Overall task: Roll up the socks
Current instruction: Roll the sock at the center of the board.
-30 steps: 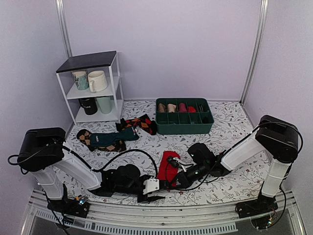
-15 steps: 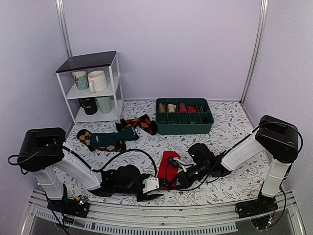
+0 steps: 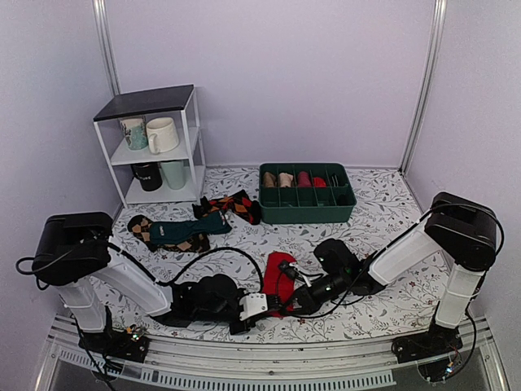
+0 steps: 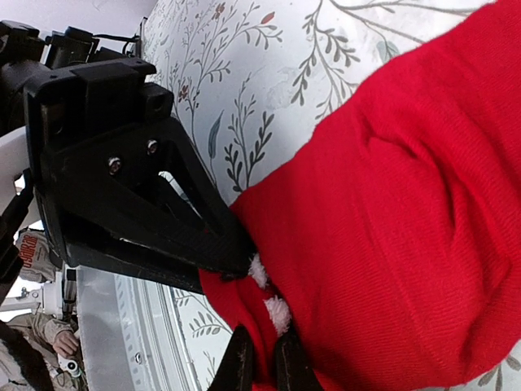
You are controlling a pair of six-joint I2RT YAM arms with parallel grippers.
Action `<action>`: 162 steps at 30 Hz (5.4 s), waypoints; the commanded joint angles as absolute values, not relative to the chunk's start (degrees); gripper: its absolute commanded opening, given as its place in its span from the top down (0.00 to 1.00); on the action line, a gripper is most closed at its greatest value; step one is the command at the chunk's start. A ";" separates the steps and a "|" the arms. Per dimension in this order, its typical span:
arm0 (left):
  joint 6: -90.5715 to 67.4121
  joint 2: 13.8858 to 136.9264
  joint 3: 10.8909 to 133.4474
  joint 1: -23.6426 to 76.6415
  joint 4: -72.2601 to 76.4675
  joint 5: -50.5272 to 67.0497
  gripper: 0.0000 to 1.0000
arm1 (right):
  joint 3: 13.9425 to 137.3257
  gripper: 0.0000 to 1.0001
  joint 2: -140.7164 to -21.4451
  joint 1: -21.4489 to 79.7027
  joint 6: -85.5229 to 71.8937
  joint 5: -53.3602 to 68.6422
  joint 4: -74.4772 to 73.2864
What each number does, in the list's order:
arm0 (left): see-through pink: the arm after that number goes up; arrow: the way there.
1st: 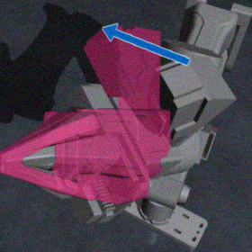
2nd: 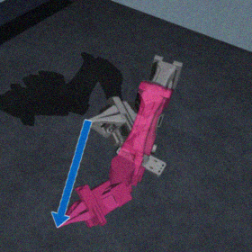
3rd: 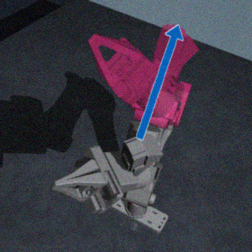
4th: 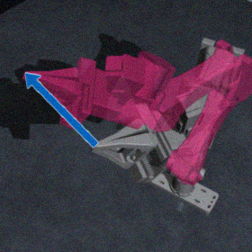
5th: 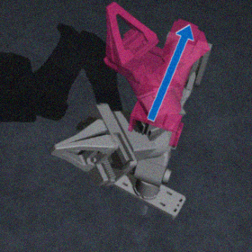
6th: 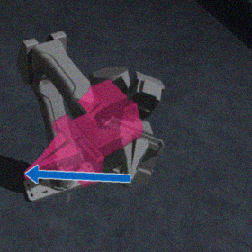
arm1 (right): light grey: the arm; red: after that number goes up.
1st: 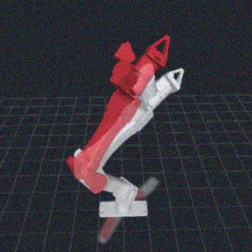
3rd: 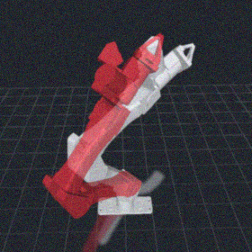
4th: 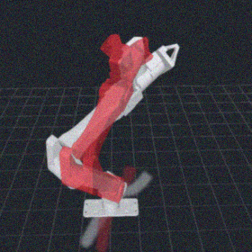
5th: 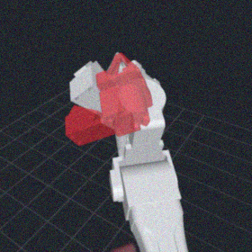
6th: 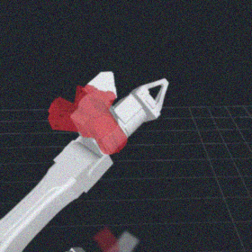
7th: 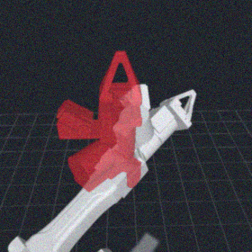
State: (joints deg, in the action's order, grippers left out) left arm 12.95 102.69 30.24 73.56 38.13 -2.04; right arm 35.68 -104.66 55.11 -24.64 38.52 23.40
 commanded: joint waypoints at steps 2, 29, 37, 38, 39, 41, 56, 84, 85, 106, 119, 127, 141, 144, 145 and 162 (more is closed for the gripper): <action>10.44 103.90 30.66 73.37 34.69 -0.56 0.94 | 32.41 0.96 -107.48 55.62 -24.75 35.08 12.52; -8.45 111.07 34.76 62.50 18.58 27.10 1.00 | 13.37 0.63 -91.63 68.14 8.79 4.54 61.48; -8.35 111.04 34.98 61.92 18.05 27.60 1.00 | 16.22 0.64 -96.27 68.99 11.82 6.95 59.43; -8.43 111.05 34.98 61.96 18.00 27.66 1.00 | 16.66 0.64 -96.85 69.02 11.66 7.29 58.89; -8.43 111.04 34.96 61.93 17.94 27.61 1.00 | 16.91 0.64 -97.55 69.01 11.08 7.43 58.66; -8.31 111.09 35.07 61.96 17.86 27.66 1.00 | 16.76 0.65 -99.26 69.00 10.37 7.38 59.44; -7.74 111.63 35.35 61.71 17.60 28.38 1.00 | 17.15 0.69 -106.61 69.00 6.27 6.28 61.63; -7.03 112.13 35.67 61.51 17.33 29.33 1.00 | 18.50 0.53 -108.38 68.92 11.26 5.00 61.91; -6.99 112.09 35.61 61.39 17.37 29.35 1.00 | 18.67 0.54 -108.58 68.93 10.84 5.50 61.27; -1.15 99.93 33.03 63.24 21.96 11.57 0.86 | 16.52 0.88 -109.94 64.45 -8.85 15.02 53.33; 19.07 86.17 23.48 68.91 37.08 7.84 0.61 | 22.13 0.88 -113.38 57.90 -23.39 35.95 38.58; 19.85 91.98 26.54 71.96 33.24 6.61 0.61 | 25.13 0.88 -113.99 54.12 -29.51 40.81 29.64; 20.96 97.53 29.17 74.32 36.57 0.00 0.62 | 27.47 0.88 -115.14 54.08 -29.40 38.72 23.99; 20.80 99.50 29.68 74.59 36.82 -0.64 0.62 | 27.65 0.89 -115.05 54.10 -29.39 38.58 23.46; 20.73 100.16 29.89 74.62 36.94 -1.07 0.62 | 27.62 0.89 -115.05 54.10 -29.36 38.52 23.39; 16.06 104.57 31.99 74.60 33.45 -5.46 1.00 | 27.70 0.87 -111.34 54.12 -26.10 41.34 23.13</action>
State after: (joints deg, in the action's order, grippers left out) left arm 17.76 102.35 31.46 74.08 36.38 -4.36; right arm 30.96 -108.16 53.60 -27.51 42.54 38.30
